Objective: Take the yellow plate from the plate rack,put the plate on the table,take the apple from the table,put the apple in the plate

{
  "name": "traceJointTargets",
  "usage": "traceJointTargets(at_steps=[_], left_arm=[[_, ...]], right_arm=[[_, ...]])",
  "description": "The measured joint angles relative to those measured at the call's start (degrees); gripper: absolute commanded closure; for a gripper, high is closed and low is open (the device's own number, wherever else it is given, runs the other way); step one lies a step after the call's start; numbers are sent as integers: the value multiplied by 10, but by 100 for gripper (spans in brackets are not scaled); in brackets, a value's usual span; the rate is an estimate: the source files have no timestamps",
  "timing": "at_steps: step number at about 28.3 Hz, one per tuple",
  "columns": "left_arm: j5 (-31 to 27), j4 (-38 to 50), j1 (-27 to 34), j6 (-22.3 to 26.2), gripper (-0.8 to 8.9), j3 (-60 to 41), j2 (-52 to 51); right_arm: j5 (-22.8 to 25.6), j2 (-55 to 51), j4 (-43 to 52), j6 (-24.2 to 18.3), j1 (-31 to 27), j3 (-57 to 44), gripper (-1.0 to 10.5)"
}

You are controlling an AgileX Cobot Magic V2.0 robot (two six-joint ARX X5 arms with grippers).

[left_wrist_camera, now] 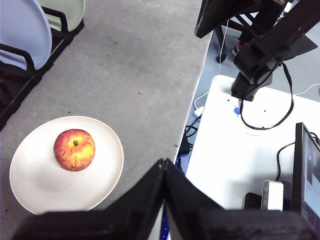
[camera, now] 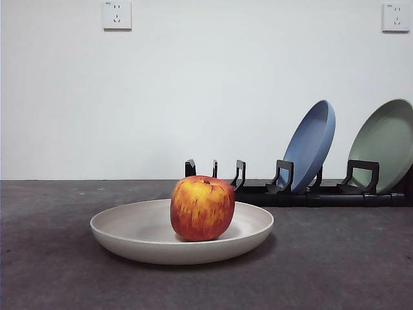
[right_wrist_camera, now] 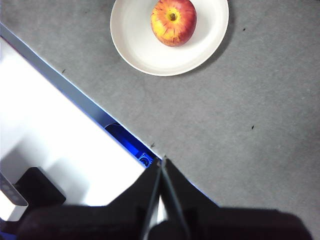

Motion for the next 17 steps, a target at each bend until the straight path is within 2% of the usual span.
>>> traceJointTargets(at_steps=[10, 17], left_arm=[[-30, 0, 0, 0, 817, 0, 0], [-30, 0, 0, 0, 818, 0, 0]], right_arm=[[3, 0, 0, 43, 0, 0, 946], [46, 2, 0, 47, 0, 0, 946]])
